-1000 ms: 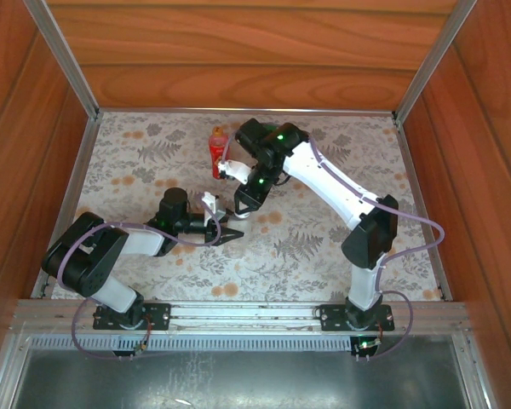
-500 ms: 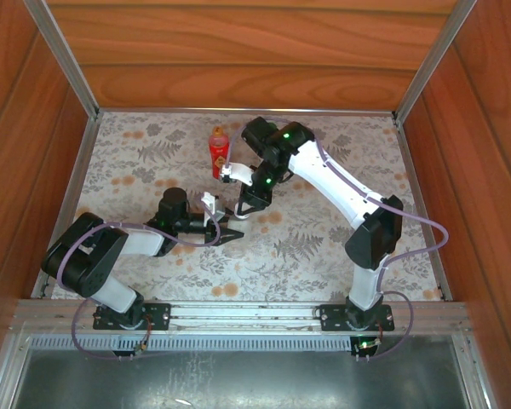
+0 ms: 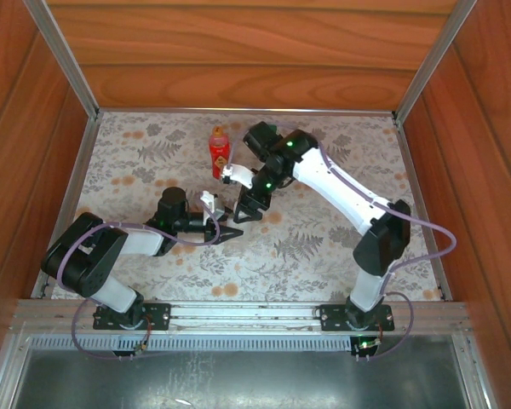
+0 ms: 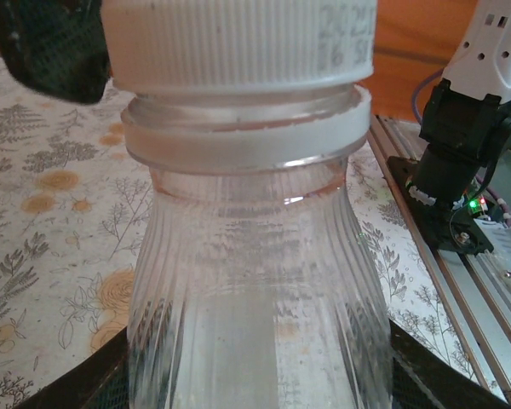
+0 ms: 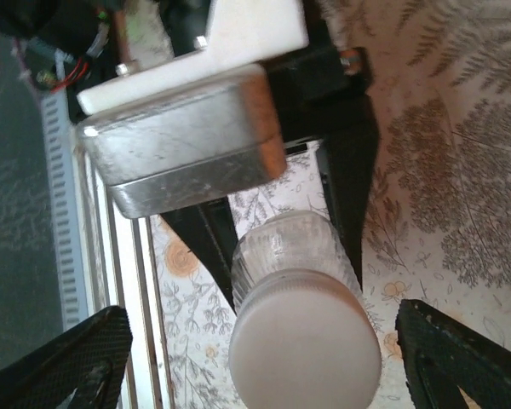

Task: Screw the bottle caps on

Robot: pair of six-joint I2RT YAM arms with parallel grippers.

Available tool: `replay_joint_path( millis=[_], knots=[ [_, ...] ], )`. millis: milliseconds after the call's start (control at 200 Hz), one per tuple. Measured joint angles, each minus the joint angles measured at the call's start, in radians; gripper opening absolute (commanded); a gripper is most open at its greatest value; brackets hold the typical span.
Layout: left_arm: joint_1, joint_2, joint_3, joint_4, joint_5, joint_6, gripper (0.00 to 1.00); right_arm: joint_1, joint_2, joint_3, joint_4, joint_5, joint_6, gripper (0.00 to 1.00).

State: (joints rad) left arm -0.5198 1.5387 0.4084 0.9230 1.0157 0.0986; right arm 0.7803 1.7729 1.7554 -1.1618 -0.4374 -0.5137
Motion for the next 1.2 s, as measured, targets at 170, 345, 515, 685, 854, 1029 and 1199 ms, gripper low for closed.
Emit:
replay_joint_path(
  millis=[170, 345, 515, 685, 854, 1029, 1199],
  knots=[
    [0.001, 0.0, 0.0, 0.0, -0.002, 0.0, 0.46, 0.013, -0.174, -0.147, 0.19, 0.129, 0.242, 0.89],
    [0.001, 0.0, 0.0, 0.0, -0.002, 0.0, 0.46, 0.028, -0.291, -0.225, 0.306, 0.196, 0.455, 0.77],
    [0.001, 0.0, 0.0, 0.0, -0.005, 0.006, 0.47, 0.031, -0.288, -0.254, 0.32, 0.222, 0.616, 0.59],
    [0.001, 0.0, 0.0, 0.0, -0.008, 0.014, 0.46, 0.03, -0.217, -0.253, 0.314, 0.211, 0.674, 0.47],
    [0.001, 0.0, 0.0, -0.026, -0.013, 0.019, 0.46, 0.023, -0.173, -0.248, 0.317, 0.192, 0.693, 0.39],
    [0.001, 0.0, 0.0, -0.026, -0.014, 0.019, 0.47, 0.013, -0.164, -0.241, 0.312, 0.185, 0.704, 0.34],
    [0.001, 0.0, 0.0, -0.026, -0.015, 0.019, 0.46, 0.002, -0.166, -0.25, 0.313, 0.158, 0.725, 0.29]
  ],
)
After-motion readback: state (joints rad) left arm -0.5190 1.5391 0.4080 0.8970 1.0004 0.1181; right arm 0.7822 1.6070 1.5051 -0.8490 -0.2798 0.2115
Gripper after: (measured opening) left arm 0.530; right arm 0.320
